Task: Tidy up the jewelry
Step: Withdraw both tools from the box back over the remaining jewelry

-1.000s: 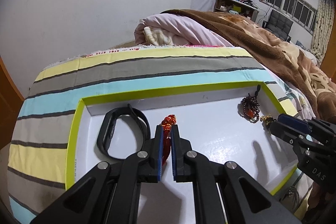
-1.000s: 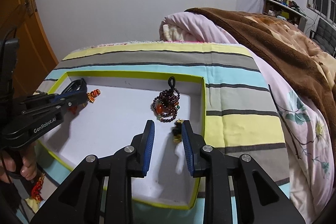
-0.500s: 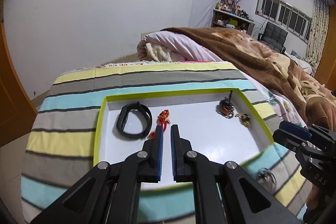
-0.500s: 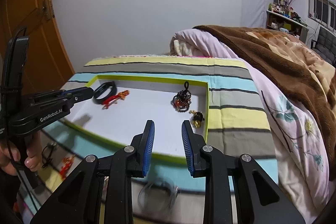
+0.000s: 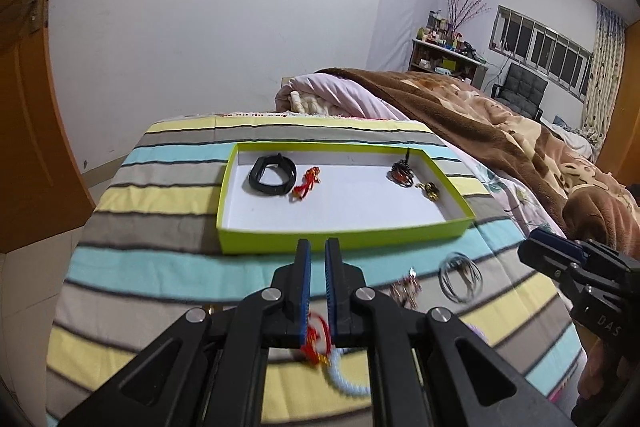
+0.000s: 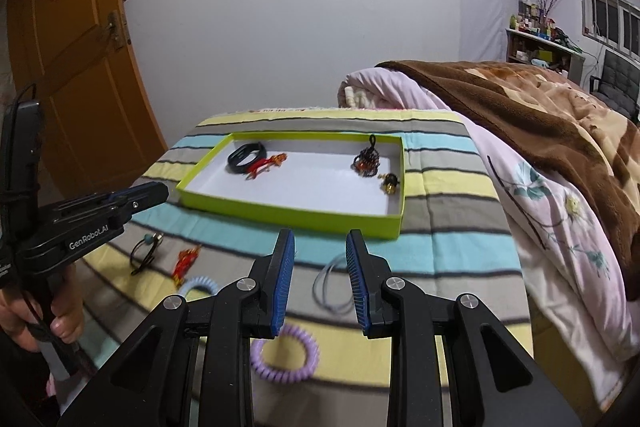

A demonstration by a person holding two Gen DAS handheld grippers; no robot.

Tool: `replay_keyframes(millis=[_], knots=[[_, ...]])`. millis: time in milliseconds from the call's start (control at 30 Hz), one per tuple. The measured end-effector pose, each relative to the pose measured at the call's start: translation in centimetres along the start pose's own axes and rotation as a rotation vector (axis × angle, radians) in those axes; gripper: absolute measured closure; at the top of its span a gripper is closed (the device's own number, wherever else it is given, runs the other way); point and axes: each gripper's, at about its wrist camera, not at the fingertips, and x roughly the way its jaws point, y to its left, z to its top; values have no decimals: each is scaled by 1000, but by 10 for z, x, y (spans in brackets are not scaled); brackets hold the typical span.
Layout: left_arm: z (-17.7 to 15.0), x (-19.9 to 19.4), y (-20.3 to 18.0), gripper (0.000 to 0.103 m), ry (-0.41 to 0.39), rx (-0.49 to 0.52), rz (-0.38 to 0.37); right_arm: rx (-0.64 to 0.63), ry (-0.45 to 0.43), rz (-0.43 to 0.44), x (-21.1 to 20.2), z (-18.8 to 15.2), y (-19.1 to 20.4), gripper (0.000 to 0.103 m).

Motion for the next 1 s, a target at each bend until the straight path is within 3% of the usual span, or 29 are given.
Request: replay_keyframes(millis=[533,1000], knots=[[-55,-75,-7,96,-61,-6,37,-49,-75,-9,-71,-50,24,76],[-79,-90,6,96,-47,-47,45,-46,-45,22,-80,-71,26,76]])
